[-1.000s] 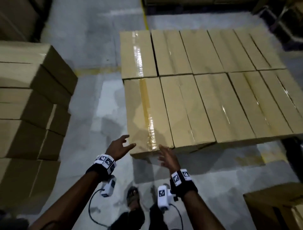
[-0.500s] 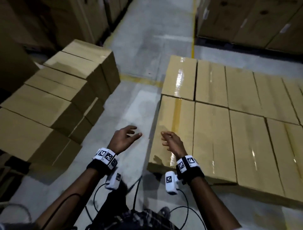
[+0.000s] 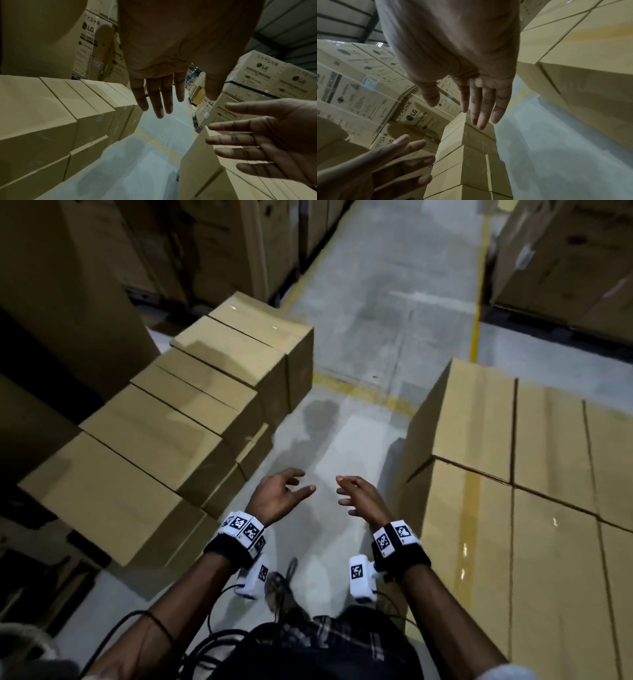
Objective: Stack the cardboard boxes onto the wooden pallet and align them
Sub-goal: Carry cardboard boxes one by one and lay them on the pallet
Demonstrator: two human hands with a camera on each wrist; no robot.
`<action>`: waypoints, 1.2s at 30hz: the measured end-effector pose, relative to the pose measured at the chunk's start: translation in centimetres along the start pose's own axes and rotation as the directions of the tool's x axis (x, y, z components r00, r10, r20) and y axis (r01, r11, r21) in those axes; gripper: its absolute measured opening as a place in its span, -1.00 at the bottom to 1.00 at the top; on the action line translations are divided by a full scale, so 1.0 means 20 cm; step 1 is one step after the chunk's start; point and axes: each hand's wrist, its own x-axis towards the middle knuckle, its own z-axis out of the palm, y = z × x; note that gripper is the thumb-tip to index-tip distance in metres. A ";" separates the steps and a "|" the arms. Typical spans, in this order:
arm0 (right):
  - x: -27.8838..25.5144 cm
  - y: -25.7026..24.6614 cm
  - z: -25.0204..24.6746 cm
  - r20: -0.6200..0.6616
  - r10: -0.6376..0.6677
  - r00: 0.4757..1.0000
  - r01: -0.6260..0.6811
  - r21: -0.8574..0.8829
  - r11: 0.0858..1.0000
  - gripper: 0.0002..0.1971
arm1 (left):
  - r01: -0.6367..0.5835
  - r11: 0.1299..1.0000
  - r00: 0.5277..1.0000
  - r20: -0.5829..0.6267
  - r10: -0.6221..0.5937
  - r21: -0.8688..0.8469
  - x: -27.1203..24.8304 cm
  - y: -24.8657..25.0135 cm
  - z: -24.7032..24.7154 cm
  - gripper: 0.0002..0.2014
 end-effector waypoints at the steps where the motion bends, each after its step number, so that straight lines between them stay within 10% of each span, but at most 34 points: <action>1: 0.03 -0.05 0.05 0.012 -0.002 1.000 0.003 -0.006 1.000 -0.74 | 0.013 1.000 1.000 -0.014 -0.013 -0.018 0.04 -0.03 -0.05 -0.45; 17: 0.97 -0.78 0.34 0.097 -0.011 0.995 0.015 -0.039 0.999 -0.73 | 0.169 0.983 0.981 -0.080 -0.174 -0.066 0.87 -0.12 -0.62 -0.41; 36: 2.70 -1.89 -0.13 0.214 -0.057 0.975 0.116 -0.271 0.956 -0.70 | 0.407 0.879 0.879 -0.153 -0.451 -0.250 2.69 0.33 -0.76 -0.45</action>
